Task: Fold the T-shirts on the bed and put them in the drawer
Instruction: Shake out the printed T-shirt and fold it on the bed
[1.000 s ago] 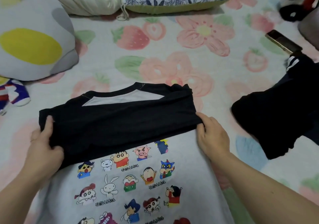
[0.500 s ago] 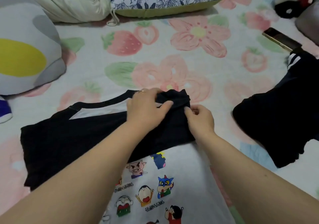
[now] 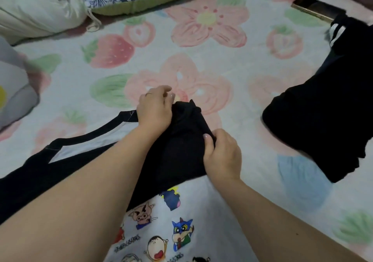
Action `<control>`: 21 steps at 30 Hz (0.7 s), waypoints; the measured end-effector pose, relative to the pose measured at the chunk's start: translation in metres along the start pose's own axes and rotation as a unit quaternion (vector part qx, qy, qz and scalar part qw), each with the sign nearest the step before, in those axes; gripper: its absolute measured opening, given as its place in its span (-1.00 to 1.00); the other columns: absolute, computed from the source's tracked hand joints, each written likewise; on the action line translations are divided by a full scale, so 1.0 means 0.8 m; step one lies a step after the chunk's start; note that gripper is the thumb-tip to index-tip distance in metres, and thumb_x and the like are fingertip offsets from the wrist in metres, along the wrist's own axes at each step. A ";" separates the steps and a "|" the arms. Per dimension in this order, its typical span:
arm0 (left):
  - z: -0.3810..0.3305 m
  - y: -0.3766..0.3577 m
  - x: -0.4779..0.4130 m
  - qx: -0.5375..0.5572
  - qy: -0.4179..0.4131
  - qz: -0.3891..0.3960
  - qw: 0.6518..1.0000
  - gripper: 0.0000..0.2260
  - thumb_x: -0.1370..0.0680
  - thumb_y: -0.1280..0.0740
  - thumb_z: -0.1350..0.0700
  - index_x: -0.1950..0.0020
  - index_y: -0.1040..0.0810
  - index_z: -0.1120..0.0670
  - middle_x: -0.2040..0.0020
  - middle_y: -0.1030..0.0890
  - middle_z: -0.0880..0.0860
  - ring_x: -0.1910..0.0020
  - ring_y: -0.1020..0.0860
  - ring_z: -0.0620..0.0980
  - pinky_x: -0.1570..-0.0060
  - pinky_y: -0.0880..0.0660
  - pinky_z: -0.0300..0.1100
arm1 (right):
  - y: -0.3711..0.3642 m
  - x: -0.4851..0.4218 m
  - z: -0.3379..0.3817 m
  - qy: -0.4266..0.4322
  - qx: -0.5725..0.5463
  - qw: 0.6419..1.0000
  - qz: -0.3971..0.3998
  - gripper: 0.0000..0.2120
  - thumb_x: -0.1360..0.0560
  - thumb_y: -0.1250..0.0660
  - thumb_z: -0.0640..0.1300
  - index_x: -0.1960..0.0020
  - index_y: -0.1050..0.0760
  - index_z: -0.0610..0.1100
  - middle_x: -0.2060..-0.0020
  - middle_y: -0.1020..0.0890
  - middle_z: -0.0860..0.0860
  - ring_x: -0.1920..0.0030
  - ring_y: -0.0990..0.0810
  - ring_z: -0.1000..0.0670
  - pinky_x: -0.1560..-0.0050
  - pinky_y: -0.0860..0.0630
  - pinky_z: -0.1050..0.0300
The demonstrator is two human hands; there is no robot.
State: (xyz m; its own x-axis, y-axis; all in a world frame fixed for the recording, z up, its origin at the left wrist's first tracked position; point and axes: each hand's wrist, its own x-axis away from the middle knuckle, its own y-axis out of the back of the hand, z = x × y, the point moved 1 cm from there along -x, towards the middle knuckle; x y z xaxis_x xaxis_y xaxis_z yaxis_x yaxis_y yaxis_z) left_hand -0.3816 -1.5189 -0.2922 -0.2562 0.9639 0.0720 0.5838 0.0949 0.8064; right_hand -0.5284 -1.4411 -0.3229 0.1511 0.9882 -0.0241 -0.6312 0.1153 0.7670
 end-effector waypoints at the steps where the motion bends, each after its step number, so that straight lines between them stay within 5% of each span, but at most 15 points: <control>1: 0.006 0.003 -0.007 -0.086 -0.023 0.042 0.995 -0.74 -0.58 -0.20 -0.01 -0.22 -0.49 0.04 -0.21 -0.50 0.10 -0.23 -0.37 0.16 -0.17 -0.28 -0.04 | 0.000 0.000 -0.001 0.004 0.009 1.000 0.003 -0.77 -0.57 -0.18 -0.09 0.15 -0.43 -0.24 0.22 -0.55 -0.16 0.14 -0.48 -0.18 0.15 -0.30 0.01; 4: 0.008 0.003 -0.019 -0.222 -0.097 0.144 0.959 -0.76 -0.55 -0.25 -0.04 -0.11 -0.49 0.07 -0.17 -0.48 0.13 -0.22 -0.34 0.17 -0.12 -0.27 -0.02 | -0.002 -0.002 -0.002 0.014 0.024 1.000 0.001 -0.78 -0.56 -0.17 -0.08 0.17 -0.40 -0.21 0.23 -0.54 -0.14 0.17 -0.46 -0.16 0.18 -0.26 0.04; 7: 0.000 0.004 -0.028 -0.064 -0.098 0.135 0.984 -0.94 -0.56 -0.24 0.16 0.10 -0.40 0.10 0.09 -0.53 0.18 0.08 -0.44 0.11 0.15 -0.30 -0.15 | -0.005 -0.002 -0.003 0.021 0.037 0.999 -0.007 -0.79 -0.57 -0.17 -0.09 0.19 -0.36 -0.18 0.26 -0.52 -0.13 0.19 -0.45 -0.15 0.21 -0.23 0.07; 10: -0.003 0.005 -0.028 0.101 -0.031 0.154 0.982 -0.93 -0.54 -0.24 0.26 0.02 -0.45 0.11 0.22 -0.50 0.07 0.21 -0.44 0.04 0.21 -0.34 -0.23 | -0.010 0.000 -0.003 0.030 0.054 0.998 -0.020 -0.77 -0.56 -0.18 -0.12 0.17 -0.45 -0.25 0.27 -0.55 -0.16 0.22 -0.47 -0.18 0.21 -0.33 -0.01; 13: -0.020 0.005 -0.029 0.076 -0.079 0.270 0.957 -0.79 -0.49 -0.29 0.31 -0.10 -0.49 0.13 0.13 -0.53 -0.01 0.18 -0.50 -0.07 0.22 -0.44 -0.38 | -0.012 0.002 0.000 0.044 0.054 0.996 -0.057 -0.77 -0.49 -0.20 -0.14 0.24 -0.46 -0.27 0.36 -0.54 -0.17 0.33 -0.48 -0.20 0.31 -0.38 -0.02; 15: -0.038 0.007 -0.035 0.032 -0.144 0.295 0.944 -0.81 -0.44 -0.28 0.38 0.10 -0.52 0.10 0.26 -0.51 -0.07 0.28 -0.48 -0.15 0.32 -0.38 -0.54 | -0.013 0.003 -0.002 0.048 0.058 0.995 -0.066 -0.78 -0.47 -0.21 -0.14 0.26 -0.46 -0.26 0.39 -0.53 -0.15 0.37 -0.48 -0.18 0.35 -0.38 0.00; 18: -0.053 0.003 -0.043 0.064 -0.161 0.267 0.948 -0.72 -0.41 -0.27 0.39 0.31 -0.35 0.04 0.40 -0.38 -0.03 0.44 -0.32 -0.11 0.49 -0.26 -0.46 | -0.014 0.004 -0.004 0.051 0.059 0.994 -0.079 -0.81 -0.46 -0.24 -0.16 0.26 -0.47 -0.26 0.40 -0.54 -0.15 0.39 -0.48 -0.18 0.37 -0.41 -0.01; 21: -0.050 -0.002 -0.044 0.086 -0.145 0.298 0.940 -0.79 -0.45 -0.29 0.35 0.19 -0.45 0.02 0.33 -0.45 0.01 0.40 -0.39 -0.08 0.40 -0.35 -0.43 | -0.016 0.004 -0.005 0.059 0.061 0.992 -0.089 -0.76 -0.48 -0.20 -0.13 0.26 -0.48 -0.26 0.40 -0.54 -0.14 0.40 -0.48 -0.17 0.39 -0.42 0.01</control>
State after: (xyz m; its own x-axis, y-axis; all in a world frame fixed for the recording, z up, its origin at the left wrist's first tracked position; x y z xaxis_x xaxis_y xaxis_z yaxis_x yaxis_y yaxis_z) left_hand -0.4042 -1.5627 -0.2724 0.3624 0.8833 0.2973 0.6785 -0.4687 0.5657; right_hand -0.5225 -1.4393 -0.3352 0.1561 0.9592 -0.2356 -0.5041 0.2825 0.8161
